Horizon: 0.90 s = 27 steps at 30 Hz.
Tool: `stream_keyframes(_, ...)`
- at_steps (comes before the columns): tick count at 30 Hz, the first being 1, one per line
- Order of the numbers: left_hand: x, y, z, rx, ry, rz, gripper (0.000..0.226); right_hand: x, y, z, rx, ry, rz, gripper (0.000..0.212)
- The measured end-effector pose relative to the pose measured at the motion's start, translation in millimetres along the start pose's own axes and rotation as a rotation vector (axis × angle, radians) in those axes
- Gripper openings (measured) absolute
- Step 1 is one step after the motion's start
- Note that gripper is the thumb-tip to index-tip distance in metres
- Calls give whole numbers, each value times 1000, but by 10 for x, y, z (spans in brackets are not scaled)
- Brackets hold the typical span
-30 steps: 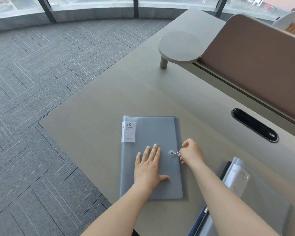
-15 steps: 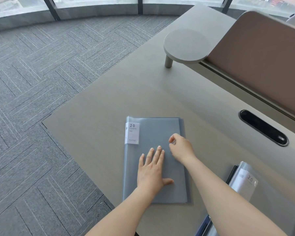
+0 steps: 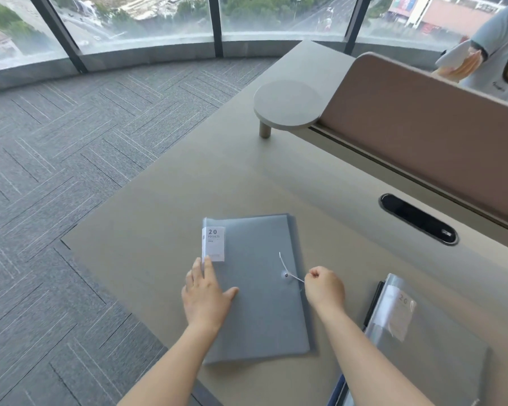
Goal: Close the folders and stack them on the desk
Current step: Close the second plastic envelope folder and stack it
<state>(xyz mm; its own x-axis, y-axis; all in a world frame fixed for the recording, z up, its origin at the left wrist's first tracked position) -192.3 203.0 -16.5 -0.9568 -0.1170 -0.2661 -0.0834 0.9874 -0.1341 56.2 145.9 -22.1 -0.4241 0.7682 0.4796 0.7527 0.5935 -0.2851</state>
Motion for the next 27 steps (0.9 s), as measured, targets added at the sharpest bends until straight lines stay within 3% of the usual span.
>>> stream_keyframes(6, 228, -11, 5, 32, -348, -396, 79, -2, -164, 15, 40, 37, 65, 32)
stream_keyframes(12, 359, 23, -25, 102, -591, -566, 48, -165, -166, 206, 119, 116, 193, 19)
stream_keyframes(18, 437, 68, -38, 116, -709, -593, 34, -232, -197, 241, 152, 315, 316, 16)
stream_keyframes(22, 519, 82, -31, 125, -802, -613, 32, -221, -262, 168, 200, 416, 307, 7)
stream_keyframes(27, 374, 113, -255, 103, -916, -548, 30, -140, -280, -86, 156, 494, 258, 15)
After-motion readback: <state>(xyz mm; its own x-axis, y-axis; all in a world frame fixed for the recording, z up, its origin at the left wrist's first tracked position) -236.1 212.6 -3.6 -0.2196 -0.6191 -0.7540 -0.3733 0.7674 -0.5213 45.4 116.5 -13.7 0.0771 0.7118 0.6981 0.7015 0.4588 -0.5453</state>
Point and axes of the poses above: each hand's wrist, its own y-axis towards the middle knuckle, its own z-axis out of the palm, x = y × z, the point moved 4 cm from there along y, towards the middle knuckle, and after that the axes turned 13 degrees about -x, right-handed, at the moved point
